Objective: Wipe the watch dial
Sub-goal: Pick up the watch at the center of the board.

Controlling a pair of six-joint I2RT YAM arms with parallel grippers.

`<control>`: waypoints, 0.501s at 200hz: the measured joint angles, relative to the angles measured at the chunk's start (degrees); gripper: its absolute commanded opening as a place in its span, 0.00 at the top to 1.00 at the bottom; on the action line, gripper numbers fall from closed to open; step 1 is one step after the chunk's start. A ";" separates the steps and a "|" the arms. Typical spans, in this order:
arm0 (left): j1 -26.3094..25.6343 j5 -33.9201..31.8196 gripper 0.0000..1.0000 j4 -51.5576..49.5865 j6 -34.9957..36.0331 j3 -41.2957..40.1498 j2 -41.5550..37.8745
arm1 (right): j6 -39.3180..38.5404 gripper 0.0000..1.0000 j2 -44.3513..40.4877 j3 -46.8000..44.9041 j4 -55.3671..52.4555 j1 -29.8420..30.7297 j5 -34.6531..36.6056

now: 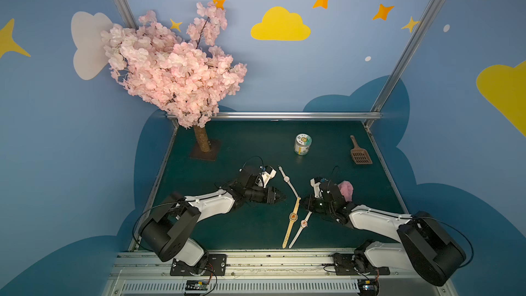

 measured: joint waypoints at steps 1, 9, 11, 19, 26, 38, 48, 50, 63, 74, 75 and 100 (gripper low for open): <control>0.00 0.07 0.48 0.09 0.00 0.00 0.07 | 0.00 1.00 -0.02 0.00 0.02 0.00 -0.04; 0.00 1.11 0.48 1.16 0.04 0.00 0.94 | -0.24 1.00 -0.33 -0.15 0.39 0.00 -0.55; 0.00 1.31 0.48 1.40 0.07 0.00 1.16 | -0.35 1.00 -0.35 -0.20 0.46 0.00 -0.68; 0.00 2.54 0.48 2.62 0.07 0.00 2.23 | -0.68 1.00 -0.39 -0.26 0.79 0.00 -1.22; -0.04 3.56 0.47 3.72 0.09 0.00 3.21 | -1.01 1.00 -0.39 -0.26 0.92 0.00 -1.73; -0.28 5.16 0.47 5.73 0.15 0.00 4.94 | -1.44 1.00 -0.39 -0.26 1.38 0.00 -2.60; -0.63 6.29 0.47 7.48 0.55 0.00 6.36 | -1.70 1.00 -0.39 -0.26 1.77 0.00 -3.23; -0.74 6.43 0.47 7.78 0.66 0.04 6.75 | -1.75 1.00 -0.39 -0.26 1.81 0.00 -3.30; -1.53 7.80 0.47 9.22 1.73 0.52 9.20 | -1.97 1.00 -0.39 -0.26 2.16 0.00 -3.72; -2.29 9.05 0.48 10.47 2.49 1.44 11.80 | -2.12 1.00 -0.39 -0.26 2.34 0.00 -4.00; -2.34 9.09 0.48 10.51 2.54 1.51 11.96 | -2.12 1.00 -0.39 -0.26 2.34 0.00 -4.04; -3.41 10.32 0.48 14.25 2.91 2.25 16.85 | -2.32 1.00 -0.61 -0.26 2.38 0.00 -4.22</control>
